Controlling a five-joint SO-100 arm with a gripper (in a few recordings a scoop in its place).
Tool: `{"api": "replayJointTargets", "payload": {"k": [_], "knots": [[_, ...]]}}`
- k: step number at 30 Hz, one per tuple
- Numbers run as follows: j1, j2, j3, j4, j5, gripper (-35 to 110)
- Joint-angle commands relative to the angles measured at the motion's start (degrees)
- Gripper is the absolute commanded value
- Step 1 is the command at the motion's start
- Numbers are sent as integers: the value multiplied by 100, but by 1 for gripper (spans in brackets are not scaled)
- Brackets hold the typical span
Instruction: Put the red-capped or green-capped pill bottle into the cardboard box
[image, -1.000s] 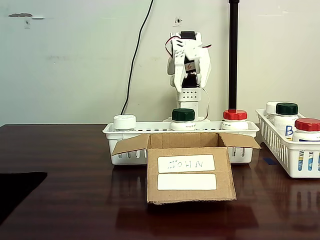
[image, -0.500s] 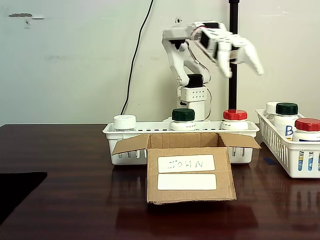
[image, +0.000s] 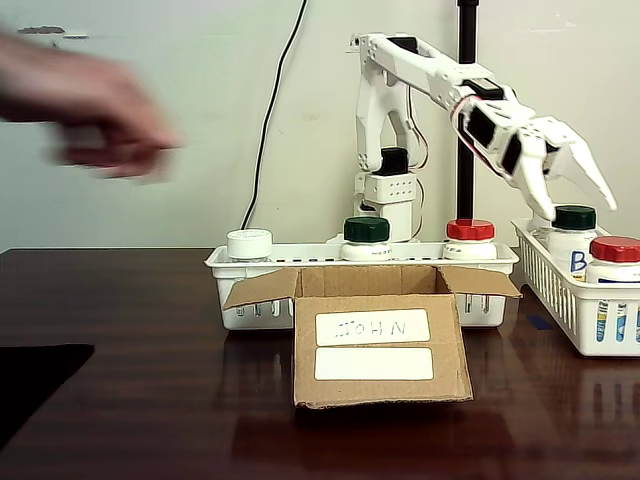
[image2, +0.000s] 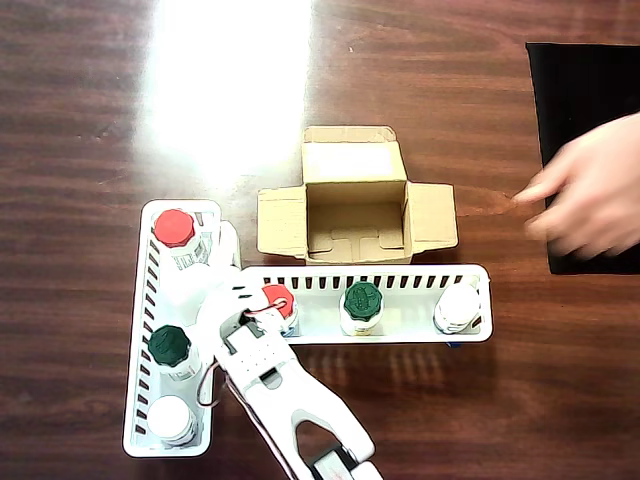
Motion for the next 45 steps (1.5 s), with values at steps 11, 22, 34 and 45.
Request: {"api": "replayJointTargets", "payload": {"k": [11,22,34,45], "knots": [[53,-1046,-1213,-483,246,74],[-44,-1591,-1793,-483,211,74],[53,-2074,-2162,-483,281,72],[132,-2145,-2593,-193,281,2]]}}
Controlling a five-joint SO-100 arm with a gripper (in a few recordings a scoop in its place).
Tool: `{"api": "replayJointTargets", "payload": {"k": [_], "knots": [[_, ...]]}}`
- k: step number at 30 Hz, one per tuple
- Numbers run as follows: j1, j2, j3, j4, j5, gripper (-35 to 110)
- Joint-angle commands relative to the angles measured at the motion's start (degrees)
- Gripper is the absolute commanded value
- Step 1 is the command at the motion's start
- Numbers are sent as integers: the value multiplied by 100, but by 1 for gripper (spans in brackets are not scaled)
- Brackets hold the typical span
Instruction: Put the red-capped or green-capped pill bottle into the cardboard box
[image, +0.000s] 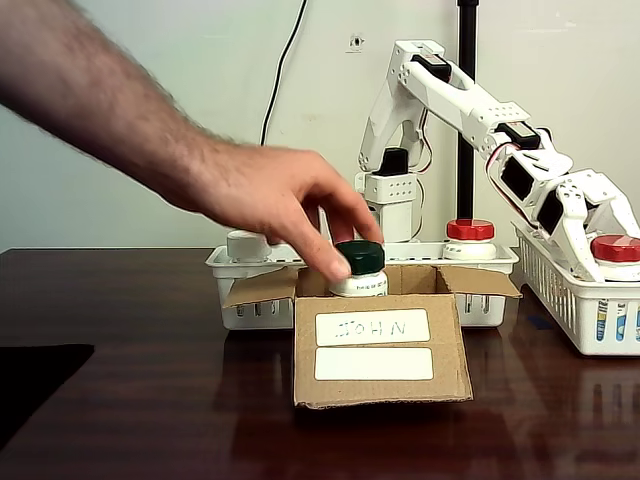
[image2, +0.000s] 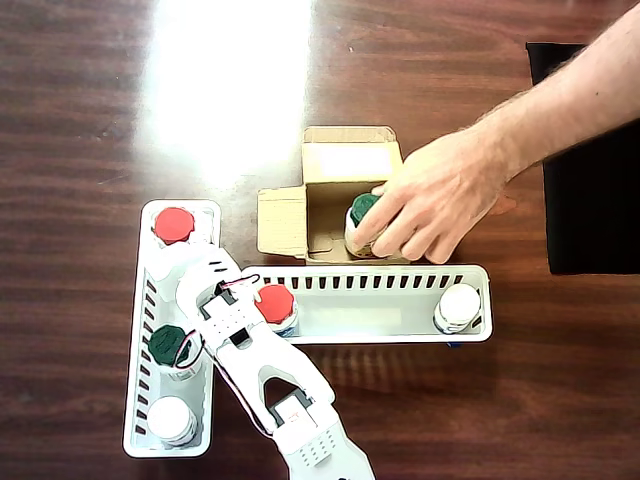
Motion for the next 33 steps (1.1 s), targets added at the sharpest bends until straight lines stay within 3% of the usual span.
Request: {"api": "replayJointTargets", "payload": {"k": [1,13,21,33], "knots": [[44,334,-729,220,0,-2],[-220,1626,-1837,2549,-729,-1],[-264,1556,-4245,4764,-1037,-1],[1327,1775,-5124,6706,-545,-1]]}}
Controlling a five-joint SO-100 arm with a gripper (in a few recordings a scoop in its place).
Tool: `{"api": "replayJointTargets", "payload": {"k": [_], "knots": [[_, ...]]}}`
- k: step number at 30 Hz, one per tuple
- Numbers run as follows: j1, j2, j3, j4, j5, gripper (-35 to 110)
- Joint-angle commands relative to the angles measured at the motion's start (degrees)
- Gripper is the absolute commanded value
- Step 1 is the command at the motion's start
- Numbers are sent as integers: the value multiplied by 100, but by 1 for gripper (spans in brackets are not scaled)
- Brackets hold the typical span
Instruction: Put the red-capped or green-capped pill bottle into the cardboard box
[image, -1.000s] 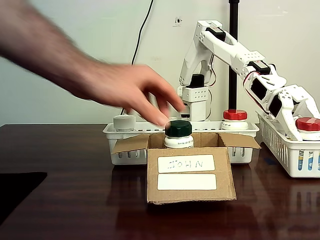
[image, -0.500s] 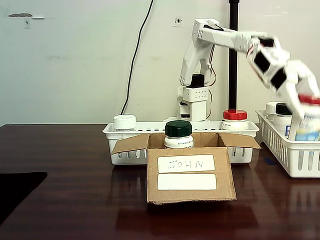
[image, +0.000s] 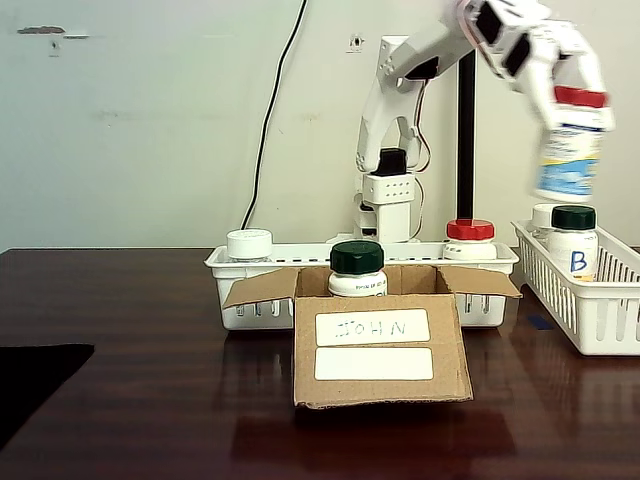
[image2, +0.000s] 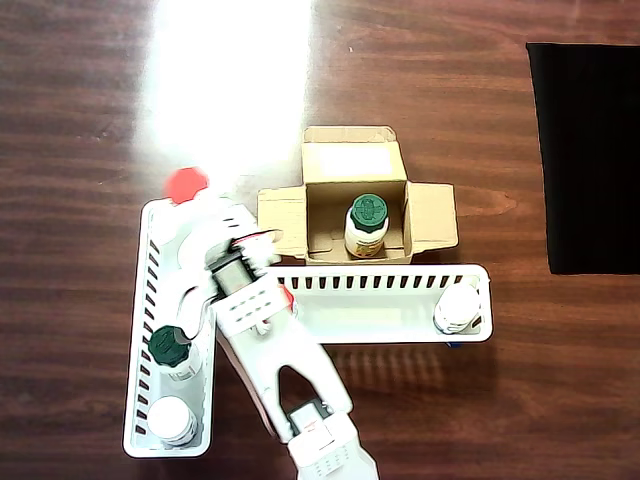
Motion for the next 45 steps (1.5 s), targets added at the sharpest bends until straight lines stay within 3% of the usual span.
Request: {"api": "replayJointTargets", "payload": {"k": [1,6,12,18,29,45], "knots": [[756,993,-439,308,281,-1],[1538,1037,-79,237,650,-1],[2013,1055,826,-589,817,-1],[2153,1600,2628,-1828,984,-1],[2039,2250,4351,-2848,1072,-1],[2109,1644,3911,-3050,1230,3]]}}
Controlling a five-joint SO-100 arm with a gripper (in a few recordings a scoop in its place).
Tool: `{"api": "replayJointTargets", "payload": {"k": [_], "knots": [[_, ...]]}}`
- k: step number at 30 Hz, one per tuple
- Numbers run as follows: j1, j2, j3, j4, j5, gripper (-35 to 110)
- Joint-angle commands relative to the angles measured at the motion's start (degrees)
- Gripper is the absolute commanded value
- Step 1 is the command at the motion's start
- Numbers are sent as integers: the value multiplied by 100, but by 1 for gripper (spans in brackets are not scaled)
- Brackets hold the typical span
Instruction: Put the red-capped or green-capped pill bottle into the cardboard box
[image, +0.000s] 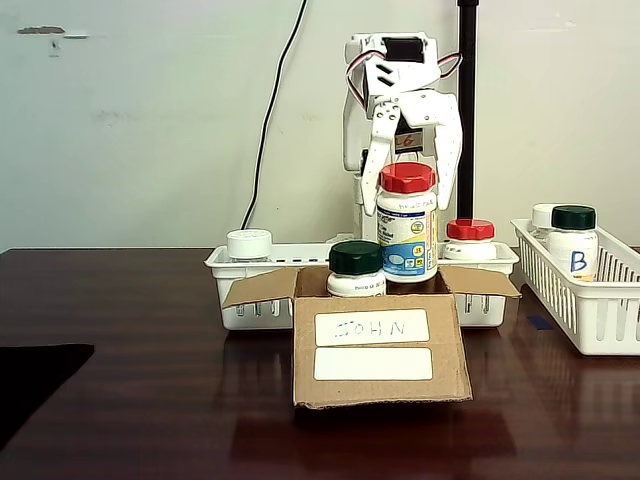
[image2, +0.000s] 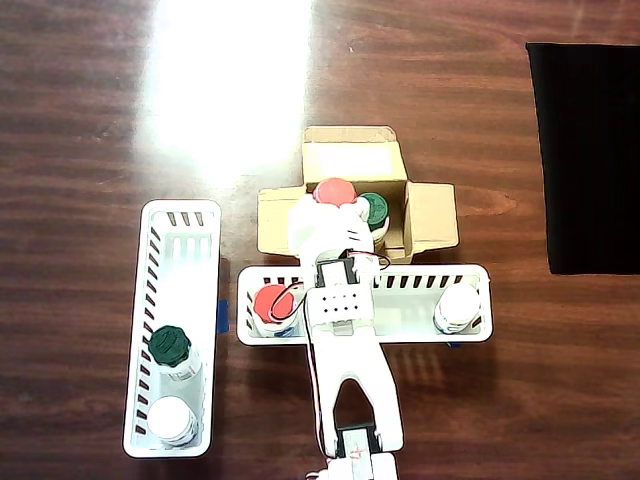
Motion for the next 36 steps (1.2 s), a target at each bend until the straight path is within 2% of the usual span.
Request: {"api": "replayJointTargets", "payload": {"k": [1,9,13,20,30,33,36], "knots": [[97,185,-422,-246,53,7],[-141,387,-237,-193,-123,51],[-237,615,-167,0,-141,61],[-229,1063,-202,501,-105,61],[-211,1890,-281,1854,53,60],[-281,2408,18,2224,132,49],[-369,2936,325,2619,149,28]]}}
